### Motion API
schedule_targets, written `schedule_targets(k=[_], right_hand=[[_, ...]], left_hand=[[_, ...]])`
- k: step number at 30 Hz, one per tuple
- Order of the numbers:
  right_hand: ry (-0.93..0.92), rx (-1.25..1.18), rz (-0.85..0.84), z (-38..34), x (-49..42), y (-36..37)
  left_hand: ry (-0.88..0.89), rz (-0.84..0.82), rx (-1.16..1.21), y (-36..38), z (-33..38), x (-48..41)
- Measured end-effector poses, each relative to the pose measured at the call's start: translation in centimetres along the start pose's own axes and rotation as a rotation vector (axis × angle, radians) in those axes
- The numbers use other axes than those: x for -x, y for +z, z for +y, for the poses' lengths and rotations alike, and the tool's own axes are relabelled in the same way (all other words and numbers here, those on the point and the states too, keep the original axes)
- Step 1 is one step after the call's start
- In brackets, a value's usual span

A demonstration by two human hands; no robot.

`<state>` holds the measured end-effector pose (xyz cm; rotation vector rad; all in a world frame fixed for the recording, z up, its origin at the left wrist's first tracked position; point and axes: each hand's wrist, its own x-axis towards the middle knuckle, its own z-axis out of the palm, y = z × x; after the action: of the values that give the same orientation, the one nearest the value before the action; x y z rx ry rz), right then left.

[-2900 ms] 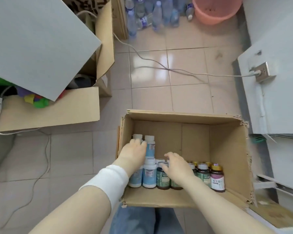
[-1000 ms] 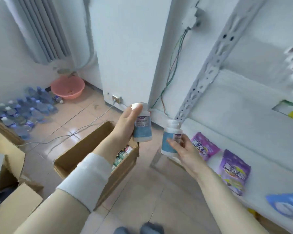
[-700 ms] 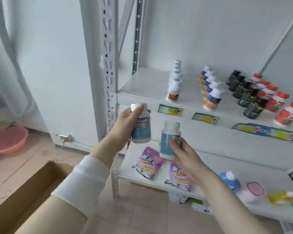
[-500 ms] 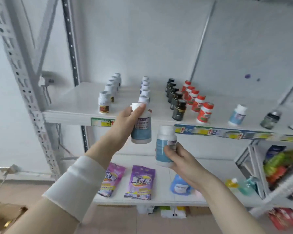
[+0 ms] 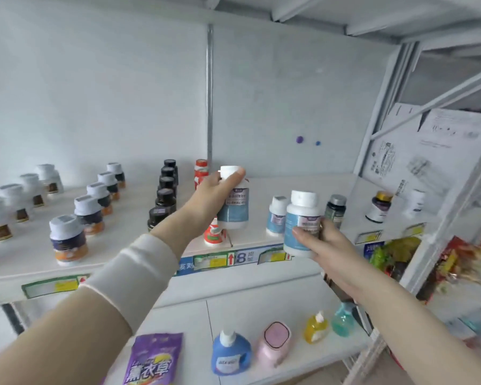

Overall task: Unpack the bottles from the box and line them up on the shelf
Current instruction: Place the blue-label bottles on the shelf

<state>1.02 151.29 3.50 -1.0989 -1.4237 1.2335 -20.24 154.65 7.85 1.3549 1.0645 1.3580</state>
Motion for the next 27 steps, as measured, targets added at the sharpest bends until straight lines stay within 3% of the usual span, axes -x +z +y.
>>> schedule_targets(k=[5, 10, 18, 27], right_hand=[[-0.032, 0.064, 0.033, -1.7, -8.6, -3.0], [-0.062, 0.144, 0.014, -2.6, -16.1, -4.8], [-0.006, 0.286, -0.188, -1.4, -27.1, -6.7], [0.055, 0.532, -0.314, 2.6, -35.8, -3.9]], left_hand=[[0.045, -0.050, -0.083, 1.7, -0.6, -9.2], [0.052, 0.005, -0.192, 2.6, -1.8, -17.7], [-0.025, 0.055, -0.375, 2.8, -5.0, -28.2], [-0.165, 0.164, -0.726, 0.8, -8.4, -35.1]])
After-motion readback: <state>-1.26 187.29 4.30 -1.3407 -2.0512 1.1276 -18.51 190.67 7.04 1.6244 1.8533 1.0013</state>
